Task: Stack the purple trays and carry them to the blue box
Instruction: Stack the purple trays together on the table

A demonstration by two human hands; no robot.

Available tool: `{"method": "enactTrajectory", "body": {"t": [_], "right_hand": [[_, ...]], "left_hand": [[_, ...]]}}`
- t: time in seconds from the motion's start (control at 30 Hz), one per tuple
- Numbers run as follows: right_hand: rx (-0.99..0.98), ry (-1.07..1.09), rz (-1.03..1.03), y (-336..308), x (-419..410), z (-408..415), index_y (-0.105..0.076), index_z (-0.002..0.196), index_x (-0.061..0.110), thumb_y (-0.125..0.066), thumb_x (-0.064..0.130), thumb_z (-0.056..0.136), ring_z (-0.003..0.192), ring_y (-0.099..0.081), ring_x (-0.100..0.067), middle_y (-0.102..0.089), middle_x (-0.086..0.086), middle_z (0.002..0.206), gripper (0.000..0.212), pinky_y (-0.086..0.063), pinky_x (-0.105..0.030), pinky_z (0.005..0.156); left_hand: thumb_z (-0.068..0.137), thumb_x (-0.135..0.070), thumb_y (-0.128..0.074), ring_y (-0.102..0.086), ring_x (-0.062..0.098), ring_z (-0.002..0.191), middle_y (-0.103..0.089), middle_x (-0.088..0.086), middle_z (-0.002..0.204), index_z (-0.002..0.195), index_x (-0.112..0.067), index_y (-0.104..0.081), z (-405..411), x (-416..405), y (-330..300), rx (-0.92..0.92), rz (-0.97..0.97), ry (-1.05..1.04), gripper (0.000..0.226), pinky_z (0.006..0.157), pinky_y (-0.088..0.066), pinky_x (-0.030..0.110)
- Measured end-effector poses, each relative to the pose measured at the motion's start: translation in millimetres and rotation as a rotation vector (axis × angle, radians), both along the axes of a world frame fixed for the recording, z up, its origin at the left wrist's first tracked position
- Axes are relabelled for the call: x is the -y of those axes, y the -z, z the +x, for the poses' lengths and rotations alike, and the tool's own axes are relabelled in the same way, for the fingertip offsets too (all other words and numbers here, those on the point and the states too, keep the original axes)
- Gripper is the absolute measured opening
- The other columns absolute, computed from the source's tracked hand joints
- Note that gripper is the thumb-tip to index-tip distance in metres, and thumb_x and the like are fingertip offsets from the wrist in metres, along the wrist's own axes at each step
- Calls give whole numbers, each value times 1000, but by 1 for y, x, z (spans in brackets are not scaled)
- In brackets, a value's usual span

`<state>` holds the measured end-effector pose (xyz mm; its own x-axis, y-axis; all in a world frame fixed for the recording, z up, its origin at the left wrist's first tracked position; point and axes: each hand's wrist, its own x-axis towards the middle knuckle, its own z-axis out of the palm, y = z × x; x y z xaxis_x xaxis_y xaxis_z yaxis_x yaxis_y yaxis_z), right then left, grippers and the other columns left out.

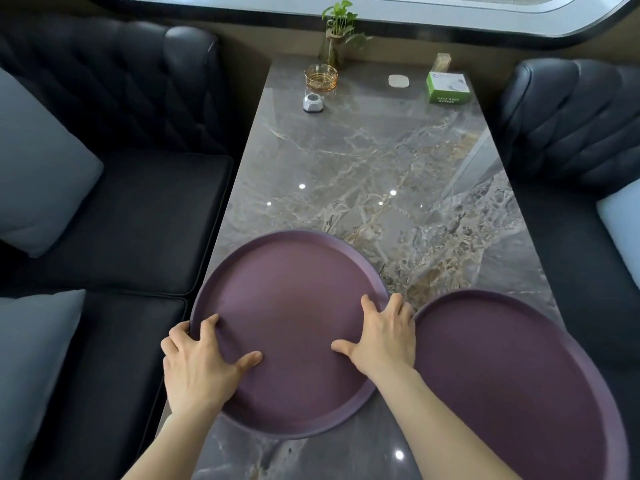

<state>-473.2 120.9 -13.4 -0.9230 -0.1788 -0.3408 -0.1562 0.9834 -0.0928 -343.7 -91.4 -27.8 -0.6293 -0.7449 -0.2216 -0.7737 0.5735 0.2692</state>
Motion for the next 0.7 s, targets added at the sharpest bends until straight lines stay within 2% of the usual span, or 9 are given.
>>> {"method": "enactTrajectory", "body": {"t": [0.17, 0.3, 0.43, 0.57, 0.7], "right_hand": [[85, 47, -60, 2, 4, -3, -28, 154, 26, -79, 69, 69, 126, -40, -31, -24, -10, 138, 108, -47, -39, 101], [77, 61, -43, 7, 7, -1, -25, 156, 24, -78, 67, 72, 127, -37, -32, -22, -13, 143, 108, -44, -40, 103], [92, 83, -38, 8, 11, -6, -30, 153, 23, -83, 63, 68, 126, -36, -33, -26, -15, 141, 108, -43, -41, 102], [118, 99, -44, 4, 11, -7, -33, 151, 24, -85, 62, 66, 124, -37, -35, -30, -16, 138, 107, -42, -41, 103], [134, 115, -50, -3, 7, 3, -43, 144, 22, -89, 59, 62, 123, -39, -35, -33, -15, 133, 101, -42, -40, 103]], "left_hand": [[63, -72, -75, -31, 37, 135, -29, 17, 150, 148, -28, -38, -1, -1, 3, 38, -10, 30, 103, 109, -36, 45], [64, -68, -78, -27, 35, 139, -23, 17, 153, 147, -29, -36, -3, 1, 6, 22, 51, 13, 101, 99, -47, 49], [60, -63, -84, -28, 36, 135, -29, 17, 149, 143, -29, -40, -5, 4, 7, 5, 84, -15, 100, 95, -48, 51], [57, -57, -89, -27, 37, 134, -30, 18, 146, 143, -27, -42, -2, 5, 8, -51, 138, -48, 102, 104, -43, 51], [54, -55, -91, -27, 37, 134, -30, 18, 145, 145, -28, -43, 9, -1, 1, -56, 157, -68, 107, 106, -42, 49]]}}
